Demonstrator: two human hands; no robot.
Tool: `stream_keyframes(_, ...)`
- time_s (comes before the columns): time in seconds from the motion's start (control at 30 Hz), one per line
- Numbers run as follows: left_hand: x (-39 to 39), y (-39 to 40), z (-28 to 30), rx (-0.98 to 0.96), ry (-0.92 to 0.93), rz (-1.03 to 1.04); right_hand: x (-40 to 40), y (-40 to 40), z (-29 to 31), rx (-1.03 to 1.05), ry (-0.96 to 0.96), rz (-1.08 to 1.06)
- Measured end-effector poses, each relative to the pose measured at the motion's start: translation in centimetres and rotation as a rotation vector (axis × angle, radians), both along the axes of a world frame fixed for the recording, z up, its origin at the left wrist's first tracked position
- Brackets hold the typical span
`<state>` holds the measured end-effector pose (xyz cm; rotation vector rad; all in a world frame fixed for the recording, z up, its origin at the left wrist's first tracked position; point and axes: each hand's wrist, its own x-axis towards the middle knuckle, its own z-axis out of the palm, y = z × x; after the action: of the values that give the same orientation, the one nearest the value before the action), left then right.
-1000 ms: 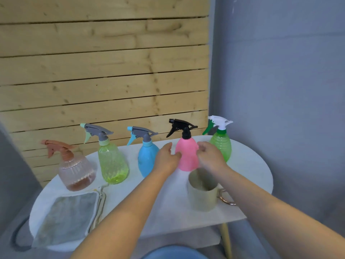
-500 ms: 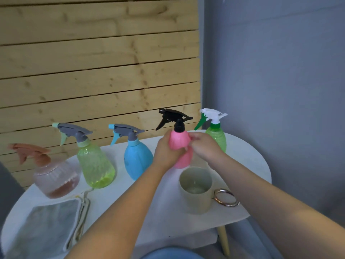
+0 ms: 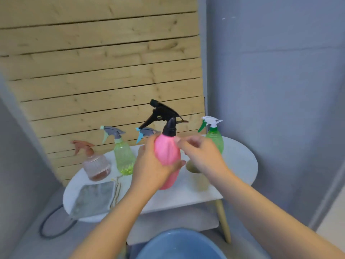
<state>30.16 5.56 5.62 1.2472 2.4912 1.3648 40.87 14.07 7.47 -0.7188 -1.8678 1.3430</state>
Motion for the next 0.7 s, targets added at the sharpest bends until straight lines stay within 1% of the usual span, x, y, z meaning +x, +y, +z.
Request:
stream_keyframes(0.07, 1.2, -3.5, -1.4, -0.071, 0.004, 0.009, 0.3, -2.3, -1.0, -0.078, 0.052, 0.072)
stream_keyframes(0.13, 1.8, -4.8, -2.9, -0.111, -0.009, -0.004, 0.3, -2.9, -2.1, -0.167, 0.102, 0.089)
stream_keyframes(0.23, 2.6, -6.9, -5.0, -0.172, -0.046, -0.013, 0.1, -4.3, -4.5, -0.241, 0.077, 0.089)
stream_keyframes(0.37, 2.0, -8.9, -7.5, -0.176, -0.189, -0.018, -0.9, -5.8, -6.8, -0.302, 0.032, 0.115)
stream_keyframes(0.53, 0.3, -10.1, -8.1, -0.177, -0.296, -0.091, -2.2, -6.2, -8.1, -0.257, 0.036, 0.206)
stream_keyframes(0.7, -0.9, -11.2, -7.8, -0.214, -0.432, -0.244, -2.3, -6.4, -8.5, -0.244, 0.018, 0.275)
